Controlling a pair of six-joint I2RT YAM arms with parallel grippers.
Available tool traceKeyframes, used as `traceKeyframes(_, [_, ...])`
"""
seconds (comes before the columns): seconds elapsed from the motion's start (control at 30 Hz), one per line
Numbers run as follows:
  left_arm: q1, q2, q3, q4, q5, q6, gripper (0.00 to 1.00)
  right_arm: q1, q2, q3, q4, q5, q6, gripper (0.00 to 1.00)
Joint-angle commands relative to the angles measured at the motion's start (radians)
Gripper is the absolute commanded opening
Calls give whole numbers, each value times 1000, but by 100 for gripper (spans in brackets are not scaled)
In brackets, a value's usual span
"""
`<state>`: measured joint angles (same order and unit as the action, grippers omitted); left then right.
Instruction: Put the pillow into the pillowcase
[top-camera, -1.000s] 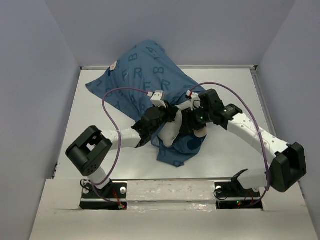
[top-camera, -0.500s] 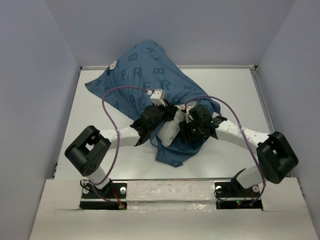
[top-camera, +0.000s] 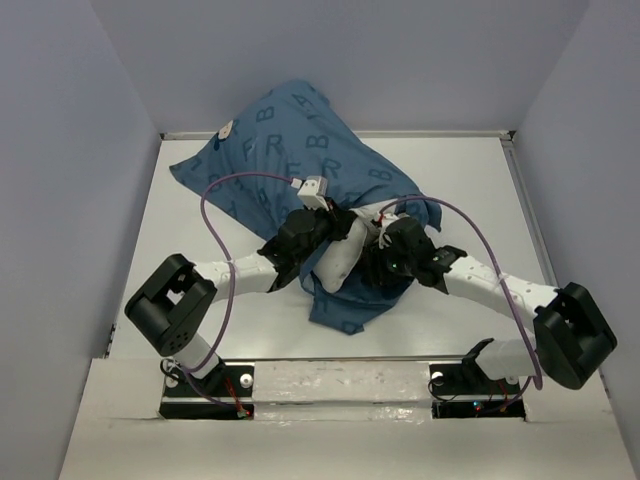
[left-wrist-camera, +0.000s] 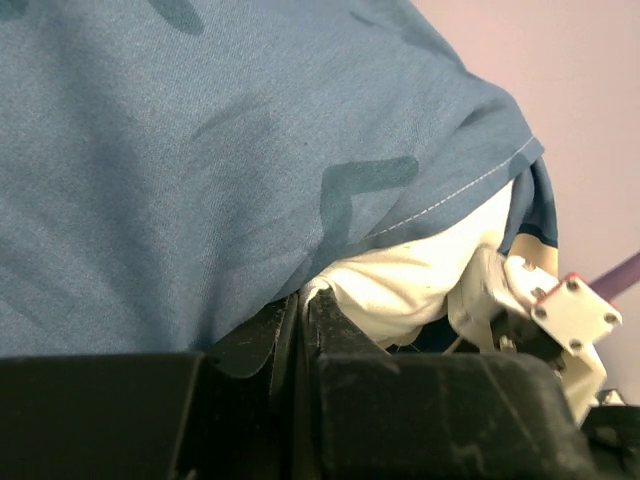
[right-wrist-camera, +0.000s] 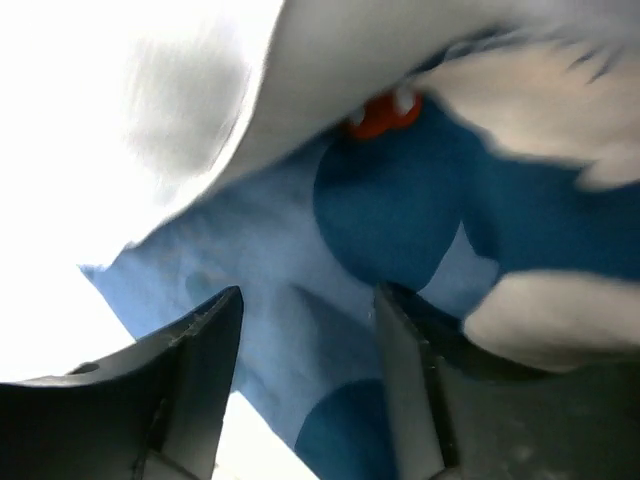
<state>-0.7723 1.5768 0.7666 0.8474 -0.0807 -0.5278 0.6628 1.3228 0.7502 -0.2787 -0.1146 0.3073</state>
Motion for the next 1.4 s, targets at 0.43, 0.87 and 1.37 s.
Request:
traceKeyframes(0.43, [1,-94,-96,139,-44,-133,0,-19,203,86,370,599,197,81])
traceKeyframes(0.87, [2,-34,0,156,-67,-95,0,-20,71,-47,403,431,276,0])
traceKeyframes(1.37, [27,247,267,271,-389,156,0,0,-411,143,-338,-574,33,0])
